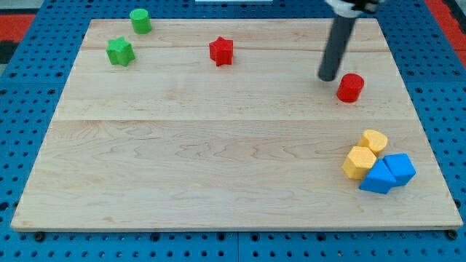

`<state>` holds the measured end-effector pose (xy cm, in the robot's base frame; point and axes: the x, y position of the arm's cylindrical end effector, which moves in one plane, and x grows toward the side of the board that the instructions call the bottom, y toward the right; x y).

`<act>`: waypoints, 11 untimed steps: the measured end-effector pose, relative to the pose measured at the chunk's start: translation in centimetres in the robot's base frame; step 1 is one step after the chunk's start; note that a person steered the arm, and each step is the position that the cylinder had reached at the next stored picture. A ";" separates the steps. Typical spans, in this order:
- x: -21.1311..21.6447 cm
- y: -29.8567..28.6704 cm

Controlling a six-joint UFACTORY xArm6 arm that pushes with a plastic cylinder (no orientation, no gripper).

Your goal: Push the red star into red circle

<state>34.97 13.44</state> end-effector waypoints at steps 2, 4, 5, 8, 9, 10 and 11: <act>-1.5 -16.8; -6.3 -21.5; -7.9 -20.5; -3.8 -5.5; -1.6 -1.3; -0.1 2.1; -0.8 -0.7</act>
